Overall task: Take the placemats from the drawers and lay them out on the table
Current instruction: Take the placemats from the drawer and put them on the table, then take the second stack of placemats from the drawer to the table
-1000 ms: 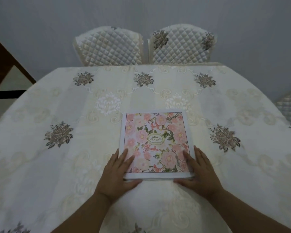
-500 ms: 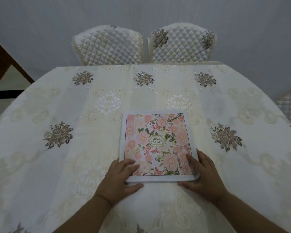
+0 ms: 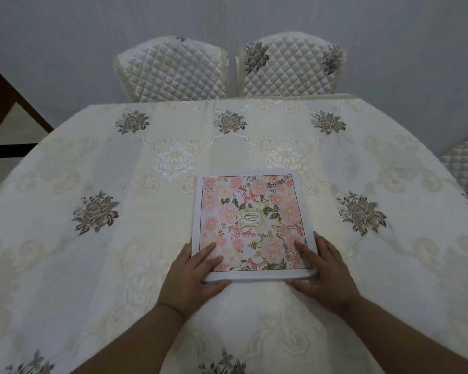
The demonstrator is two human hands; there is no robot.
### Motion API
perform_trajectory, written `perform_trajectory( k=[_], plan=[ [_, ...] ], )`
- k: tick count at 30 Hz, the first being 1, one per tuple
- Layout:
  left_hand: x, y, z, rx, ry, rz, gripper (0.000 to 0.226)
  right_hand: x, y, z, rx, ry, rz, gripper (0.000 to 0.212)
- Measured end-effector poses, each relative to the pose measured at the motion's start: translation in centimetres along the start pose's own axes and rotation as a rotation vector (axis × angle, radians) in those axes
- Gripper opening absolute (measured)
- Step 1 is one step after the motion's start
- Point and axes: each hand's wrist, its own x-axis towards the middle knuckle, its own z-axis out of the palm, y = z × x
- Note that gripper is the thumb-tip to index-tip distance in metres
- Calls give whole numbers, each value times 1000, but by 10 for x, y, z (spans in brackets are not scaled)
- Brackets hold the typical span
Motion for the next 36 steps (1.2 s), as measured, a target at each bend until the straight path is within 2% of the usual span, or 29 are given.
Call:
perform_trajectory(
  k=[3, 6, 9, 11, 13, 17, 22, 26, 31, 36],
  plan=[
    [1, 9, -10, 65, -102, -30, 67, 0, -8, -8, -39, -118, 62, 98],
    [10, 25, -28, 51, -446, -262, 62, 13, -32, -36, -121, -318, 189, 107],
    [32, 47, -56, -9, -722, -442, 53, 16, -80, -65, -265, -524, 279, 93],
    [45, 61, -76, -55, -829, -504, 55, 10, -117, -76, -258, -516, 280, 80],
    [50, 75, -100, -122, -784, -502, 62, -3, -151, -95, -191, -419, 224, 72],
    [48, 111, -172, -124, -445, -421, 58, -45, -196, -150, -36, -186, 145, 61],
    [13, 146, -263, -140, -346, -434, 51, -107, -222, -212, -7, -80, 77, 59],
    [-30, 172, -309, -151, -226, -523, 51, -151, -242, -244, 60, -74, -47, 61],
    [-83, 222, -343, -126, -75, -608, 51, -191, -261, -253, 91, -126, -260, 62],
    [-148, 265, -375, -45, 46, -734, 47, -237, -271, -266, 17, -143, -489, 60]
  ],
)
